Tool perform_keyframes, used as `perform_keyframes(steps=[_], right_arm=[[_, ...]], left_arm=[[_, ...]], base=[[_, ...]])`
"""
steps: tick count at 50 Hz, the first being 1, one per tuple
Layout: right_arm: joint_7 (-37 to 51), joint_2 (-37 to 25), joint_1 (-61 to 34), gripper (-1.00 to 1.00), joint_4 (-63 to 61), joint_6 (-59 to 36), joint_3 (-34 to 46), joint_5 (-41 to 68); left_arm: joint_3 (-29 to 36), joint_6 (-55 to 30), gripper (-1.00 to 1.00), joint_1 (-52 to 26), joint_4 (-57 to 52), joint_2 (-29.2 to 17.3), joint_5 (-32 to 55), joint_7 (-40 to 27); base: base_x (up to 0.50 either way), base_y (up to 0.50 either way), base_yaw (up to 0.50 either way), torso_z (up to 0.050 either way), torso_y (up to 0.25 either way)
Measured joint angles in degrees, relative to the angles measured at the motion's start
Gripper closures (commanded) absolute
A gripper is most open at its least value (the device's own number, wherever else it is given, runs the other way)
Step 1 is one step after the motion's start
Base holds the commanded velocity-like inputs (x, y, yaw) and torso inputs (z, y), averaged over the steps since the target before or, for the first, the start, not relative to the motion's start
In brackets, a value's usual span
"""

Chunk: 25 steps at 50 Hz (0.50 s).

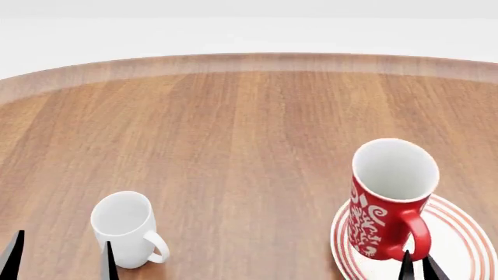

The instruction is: Pick up the red mug and put it on the plate

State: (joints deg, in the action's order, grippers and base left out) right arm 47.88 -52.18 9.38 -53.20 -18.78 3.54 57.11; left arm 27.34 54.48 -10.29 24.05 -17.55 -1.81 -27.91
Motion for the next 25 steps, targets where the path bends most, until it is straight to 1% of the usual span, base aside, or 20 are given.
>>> perform_keyframes(steps=[10, 25], right_arm=[[1.42, -1.18, -1.08, 1.00, 0.76, -0.25, -1.45, 2.32], [3.87, -2.53, -4.63, 1.00, 1.68, -2.60, -1.13, 3.44]], left_arm=[[0.11, 0.31, -1.00, -0.10, 0.17, -0.04, -0.13, -0.21], [0.27, 0.70, -1.00, -0.22, 0.38, -0.09, -0.20, -0.53]], base=[[0.00, 0.00, 0.00, 0.000, 0.001], [0.00, 0.00, 0.00, 0.000, 0.000]])
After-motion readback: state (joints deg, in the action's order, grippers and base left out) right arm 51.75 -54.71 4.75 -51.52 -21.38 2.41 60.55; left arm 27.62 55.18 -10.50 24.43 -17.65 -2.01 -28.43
